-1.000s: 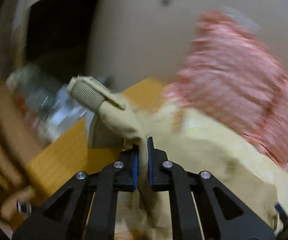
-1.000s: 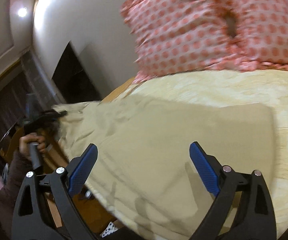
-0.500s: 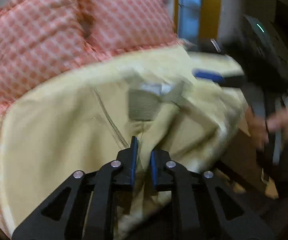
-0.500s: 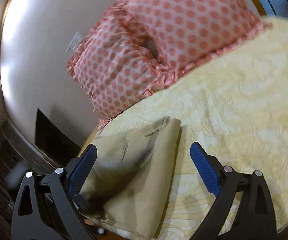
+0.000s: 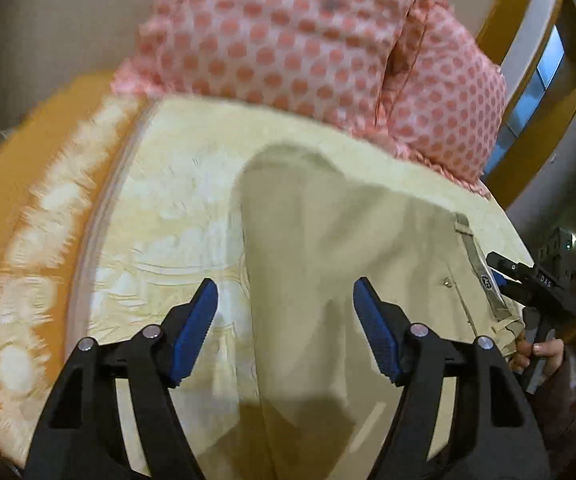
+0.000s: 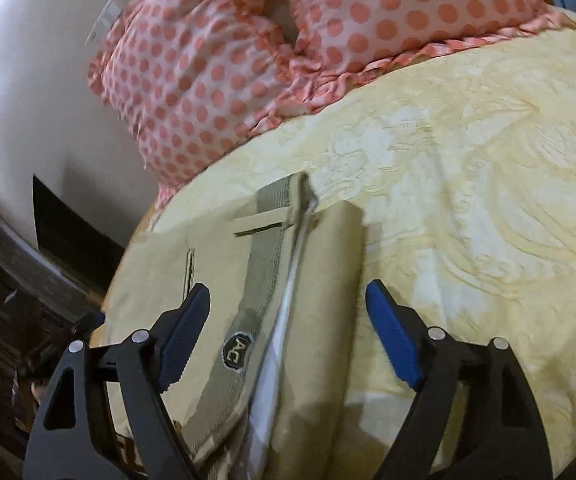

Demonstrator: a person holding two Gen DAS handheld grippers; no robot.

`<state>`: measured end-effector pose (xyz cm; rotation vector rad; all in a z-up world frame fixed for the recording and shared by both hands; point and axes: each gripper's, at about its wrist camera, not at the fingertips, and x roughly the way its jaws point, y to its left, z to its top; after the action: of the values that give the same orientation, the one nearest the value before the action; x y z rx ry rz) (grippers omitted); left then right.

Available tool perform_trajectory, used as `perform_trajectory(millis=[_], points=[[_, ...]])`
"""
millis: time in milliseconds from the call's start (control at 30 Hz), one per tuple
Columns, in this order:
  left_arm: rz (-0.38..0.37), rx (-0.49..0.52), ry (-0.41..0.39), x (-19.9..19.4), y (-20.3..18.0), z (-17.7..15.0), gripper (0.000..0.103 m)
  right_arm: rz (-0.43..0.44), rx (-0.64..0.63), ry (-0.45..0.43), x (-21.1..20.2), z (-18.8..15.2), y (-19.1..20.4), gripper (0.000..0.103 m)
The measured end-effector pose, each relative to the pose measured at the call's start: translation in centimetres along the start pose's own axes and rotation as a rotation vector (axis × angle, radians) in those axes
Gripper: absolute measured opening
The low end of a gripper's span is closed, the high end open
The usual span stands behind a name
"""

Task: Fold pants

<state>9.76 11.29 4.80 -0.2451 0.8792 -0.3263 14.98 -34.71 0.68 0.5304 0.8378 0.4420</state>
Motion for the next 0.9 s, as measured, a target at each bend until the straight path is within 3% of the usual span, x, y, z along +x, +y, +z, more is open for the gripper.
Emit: perform_trajectory(millis=[67, 133, 233, 267, 300, 333, 367, 400, 433, 500, 767, 833, 900], points=[[-0.049, -0.019, 0.062, 1.8, 0.5, 0.5, 0.069, -0.026, -0.060, 0.016, 0.7, -0.1, 1.0, 0.080], [-0.102, -0.028, 0.107, 3.6, 0.2, 0.9, 0.072, -0.039, -0.104, 0.039, 1.0, -0.2, 1.5, 0.072], [-0.079, 0.039, 0.119, 4.4, -1.8, 0.7, 0.079, -0.035, -0.146, 0.053, 0.9, -0.7, 1.5, 0.048], [-0.073, 0.048, 0.123, 4.5, -2.3, 0.2, 0.077, 0.010, -0.136, 0.071, 0.9, -0.8, 1.1, 0.027], [-0.067, 0.063, 0.126, 4.5, -2.8, 0.1, 0.069, 0.077, -0.101, 0.109, 1.2, -1.0, 0.6, 0.023], [-0.066, 0.071, 0.129, 4.6, -3.1, 0.0, 0.047, 0.096, -0.092, 0.115, 1.2, -1.0, 0.5, 0.021], [-0.061, 0.076, 0.133, 4.7, -3.3, 0.2, 0.038, 0.114, -0.103, 0.122, 1.0, -0.9, 0.5, 0.018], [-0.061, 0.080, 0.137, 4.8, -3.4, 0.5, 0.020, 0.137, -0.102, 0.127, 0.8, -0.6, 0.6, 0.016], [-0.082, 0.080, 0.142, 4.6, -3.5, 0.9, 0.013, 0.160, -0.095, 0.127, 0.6, -0.2, 0.6, 0.016], [-0.070, 0.105, 0.134, 4.6, -4.2, 1.9, 0.010, 0.194, -0.099, 0.112, 0.3, 1.2, 1.0, 0.015], [0.033, 0.215, -0.030, 7.2, -7.9, 8.5, 0.009, 0.116, -0.185, -0.078, 0.7, 9.4, 2.7, 0.013], [0.108, 0.229, -0.021, 10.2, -8.2, 10.0, 0.016, 0.070, -0.172, -0.106, 1.6, 10.7, 1.9, 0.014], [0.194, 0.226, 0.034, 12.7, -7.8, 10.5, 0.027, -0.068, -0.159, -0.052, 4.1, 11.3, 0.4, 0.027]])
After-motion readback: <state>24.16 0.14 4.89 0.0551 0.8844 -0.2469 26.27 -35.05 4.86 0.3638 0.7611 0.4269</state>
